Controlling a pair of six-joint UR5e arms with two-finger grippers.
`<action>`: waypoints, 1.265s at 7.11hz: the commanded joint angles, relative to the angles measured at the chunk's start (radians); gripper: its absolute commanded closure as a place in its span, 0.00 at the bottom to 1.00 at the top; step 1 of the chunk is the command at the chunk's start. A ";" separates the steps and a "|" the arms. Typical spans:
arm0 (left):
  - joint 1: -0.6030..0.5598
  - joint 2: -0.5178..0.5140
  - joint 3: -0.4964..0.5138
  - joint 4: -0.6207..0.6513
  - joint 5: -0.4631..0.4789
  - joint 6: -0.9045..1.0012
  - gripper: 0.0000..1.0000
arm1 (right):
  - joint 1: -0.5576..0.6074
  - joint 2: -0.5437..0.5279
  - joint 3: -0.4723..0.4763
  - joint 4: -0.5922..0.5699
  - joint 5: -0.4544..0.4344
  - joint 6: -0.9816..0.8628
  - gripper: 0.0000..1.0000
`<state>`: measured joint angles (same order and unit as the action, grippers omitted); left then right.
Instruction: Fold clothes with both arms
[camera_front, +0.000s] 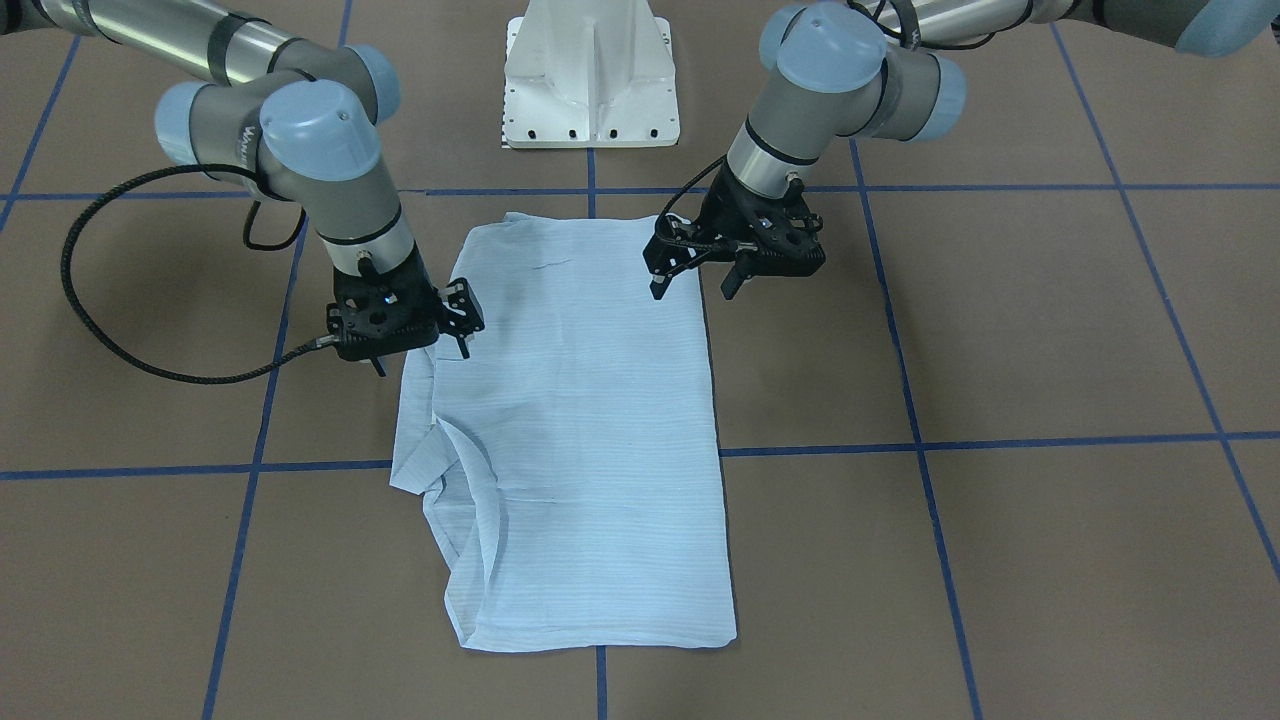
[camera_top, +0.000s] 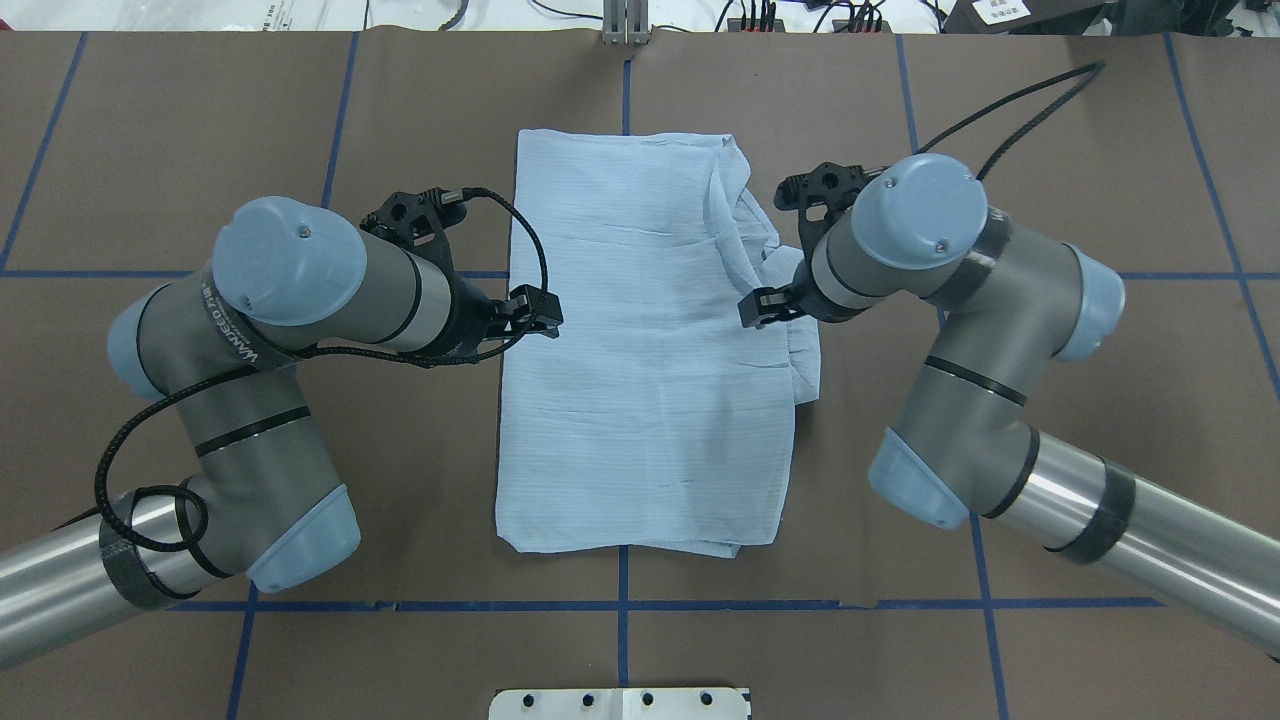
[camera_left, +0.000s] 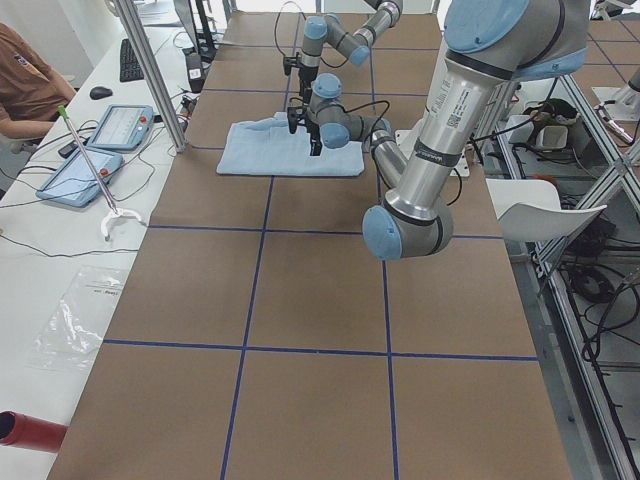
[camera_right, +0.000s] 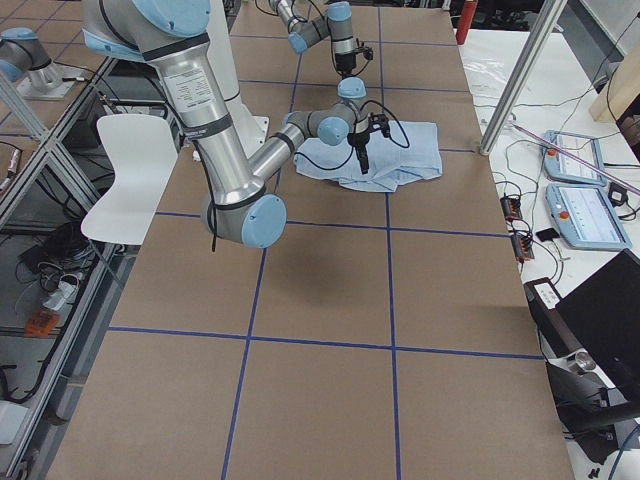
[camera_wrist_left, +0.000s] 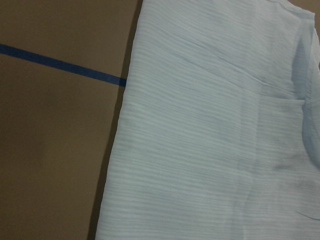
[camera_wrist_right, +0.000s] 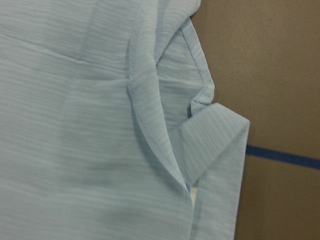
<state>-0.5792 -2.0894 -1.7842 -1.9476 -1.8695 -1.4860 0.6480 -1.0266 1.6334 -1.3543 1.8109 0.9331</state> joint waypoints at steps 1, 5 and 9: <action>0.001 0.000 -0.003 0.001 0.028 0.001 0.00 | 0.025 0.092 -0.217 0.162 -0.071 -0.010 0.00; -0.001 -0.005 -0.003 0.001 0.030 0.007 0.00 | 0.033 0.229 -0.401 0.176 -0.091 -0.045 0.00; -0.001 -0.008 -0.001 0.001 0.029 0.007 0.00 | 0.065 0.206 -0.438 0.178 -0.094 -0.138 0.00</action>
<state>-0.5798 -2.0962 -1.7857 -1.9466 -1.8407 -1.4788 0.6923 -0.8039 1.2030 -1.1771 1.7166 0.8422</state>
